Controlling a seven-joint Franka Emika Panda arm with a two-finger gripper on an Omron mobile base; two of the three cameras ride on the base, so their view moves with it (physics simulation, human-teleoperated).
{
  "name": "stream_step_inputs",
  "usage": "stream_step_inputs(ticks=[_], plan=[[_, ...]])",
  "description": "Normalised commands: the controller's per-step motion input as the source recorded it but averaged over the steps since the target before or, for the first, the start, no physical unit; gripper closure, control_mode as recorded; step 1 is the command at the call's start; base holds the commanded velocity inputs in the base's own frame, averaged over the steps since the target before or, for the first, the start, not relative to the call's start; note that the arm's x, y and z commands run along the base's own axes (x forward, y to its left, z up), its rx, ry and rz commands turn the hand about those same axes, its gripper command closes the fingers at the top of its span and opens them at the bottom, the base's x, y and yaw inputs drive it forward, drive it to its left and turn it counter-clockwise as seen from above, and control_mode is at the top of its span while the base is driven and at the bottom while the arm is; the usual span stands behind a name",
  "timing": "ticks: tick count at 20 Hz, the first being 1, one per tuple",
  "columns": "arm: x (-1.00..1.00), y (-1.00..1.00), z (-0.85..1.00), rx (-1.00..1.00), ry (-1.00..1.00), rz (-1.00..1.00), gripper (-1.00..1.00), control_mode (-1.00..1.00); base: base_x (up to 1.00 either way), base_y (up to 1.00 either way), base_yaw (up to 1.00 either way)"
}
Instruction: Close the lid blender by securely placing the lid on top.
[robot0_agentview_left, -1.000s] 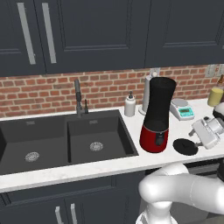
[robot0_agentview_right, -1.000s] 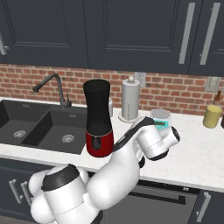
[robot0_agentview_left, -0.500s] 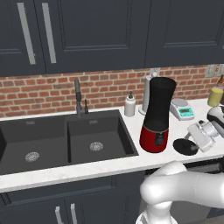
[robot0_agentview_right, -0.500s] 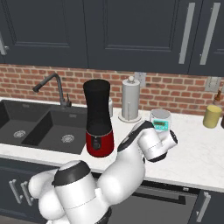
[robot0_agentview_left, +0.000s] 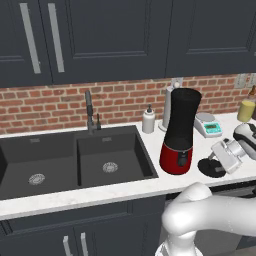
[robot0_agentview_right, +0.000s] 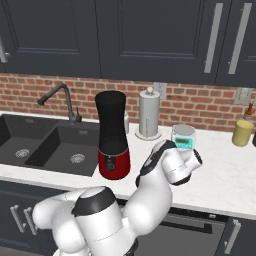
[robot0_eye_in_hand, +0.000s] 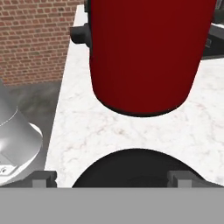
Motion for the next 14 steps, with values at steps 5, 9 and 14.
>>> stream_step_inputs(ticks=[5,9,14], plan=[[0.10,-0.14,-0.07,0.00,0.00,0.00,-1.00,-1.00,0.00,0.00,0.00],[0.00,-0.12,-0.01,0.00,0.01,0.00,-1.00,-1.00,0.00,0.00,0.00],[0.10,-0.01,-0.01,0.00,0.00,0.00,-1.00,-1.00,0.00,0.00,0.00]])
